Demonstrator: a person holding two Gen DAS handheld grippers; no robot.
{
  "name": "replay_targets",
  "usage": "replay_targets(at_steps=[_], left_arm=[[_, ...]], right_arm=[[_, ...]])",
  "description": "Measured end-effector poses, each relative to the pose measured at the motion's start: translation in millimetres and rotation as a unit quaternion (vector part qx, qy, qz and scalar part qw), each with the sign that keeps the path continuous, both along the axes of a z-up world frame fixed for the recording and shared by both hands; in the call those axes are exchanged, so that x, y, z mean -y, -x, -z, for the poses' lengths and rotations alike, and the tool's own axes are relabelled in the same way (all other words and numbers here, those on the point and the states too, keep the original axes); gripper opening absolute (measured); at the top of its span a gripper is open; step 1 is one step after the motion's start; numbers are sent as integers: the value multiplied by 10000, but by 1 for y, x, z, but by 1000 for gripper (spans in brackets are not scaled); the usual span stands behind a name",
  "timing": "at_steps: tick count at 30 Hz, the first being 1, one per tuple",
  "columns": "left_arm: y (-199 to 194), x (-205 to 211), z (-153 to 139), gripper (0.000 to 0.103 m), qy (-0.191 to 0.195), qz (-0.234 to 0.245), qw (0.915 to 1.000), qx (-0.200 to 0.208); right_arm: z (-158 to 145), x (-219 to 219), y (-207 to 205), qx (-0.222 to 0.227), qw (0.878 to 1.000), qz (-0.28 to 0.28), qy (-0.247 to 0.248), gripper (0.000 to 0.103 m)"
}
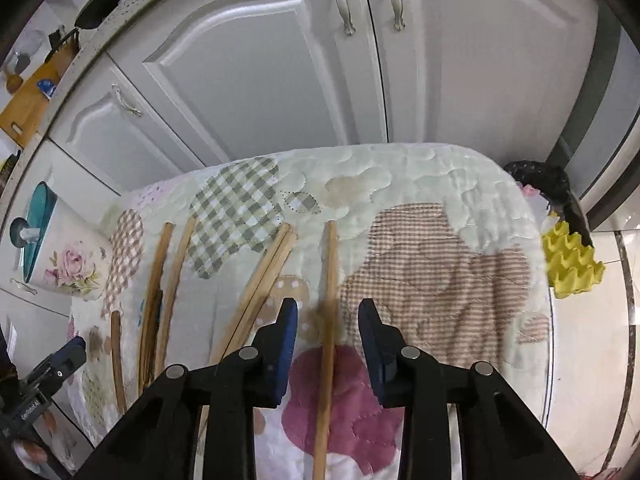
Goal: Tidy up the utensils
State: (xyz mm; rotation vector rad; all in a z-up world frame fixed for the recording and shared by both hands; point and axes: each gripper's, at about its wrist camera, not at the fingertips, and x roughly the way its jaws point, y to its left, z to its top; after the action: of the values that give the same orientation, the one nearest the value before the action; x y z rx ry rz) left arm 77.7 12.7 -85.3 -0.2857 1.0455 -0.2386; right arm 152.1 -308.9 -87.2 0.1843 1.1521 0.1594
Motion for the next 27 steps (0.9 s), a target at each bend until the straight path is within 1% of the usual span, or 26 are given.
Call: replay_targets(at_steps=[5, 7, 12, 13, 15, 16, 17, 18, 19, 22, 24, 27], left_arm=[[-12, 4, 8, 42, -100, 33, 9999, -70], [-16, 8, 10, 42, -212, 49, 9997, -121], [-26, 22, 21, 40, -477, 158, 9982, -323], [-28, 25, 24, 38, -532, 174, 9978, -355], [-30, 28, 26, 36, -626, 138, 9975, -305], [-31, 29, 26, 33, -646, 131, 9973, -310], [-31, 28, 26, 21, -695, 123, 9970, -308], [-32, 28, 26, 13, -776, 123, 9965, -300], [-32, 26, 26, 14, -743, 149, 9967, -299], [-31, 14, 23, 13, -290, 128, 9989, -341], [-27, 7, 13, 12, -125, 106, 9996, -223], [-17, 2, -7, 12, -11, 153, 9999, 40]], right_arm=[[6, -10, -21, -57, 9993, -159, 336, 30], [9, -13, -29, -142, 9987, -259, 413, 30], [12, -19, -37, -157, 9969, -453, 622, 29], [12, -20, -37, -152, 9967, -475, 647, 26], [13, -22, -37, -129, 9961, -537, 694, 20], [13, -23, -37, -125, 9957, -594, 698, 12], [13, -24, -37, -136, 9955, -658, 675, 8], [12, -23, -37, -152, 9954, -691, 652, 7], [10, -22, -38, -156, 9956, -690, 607, 7], [1, -17, -34, -74, 9973, -661, 324, 6], [-10, -15, -30, 53, 9977, -657, 185, 6], [-27, -12, -20, 217, 9975, -679, 21, 5]])
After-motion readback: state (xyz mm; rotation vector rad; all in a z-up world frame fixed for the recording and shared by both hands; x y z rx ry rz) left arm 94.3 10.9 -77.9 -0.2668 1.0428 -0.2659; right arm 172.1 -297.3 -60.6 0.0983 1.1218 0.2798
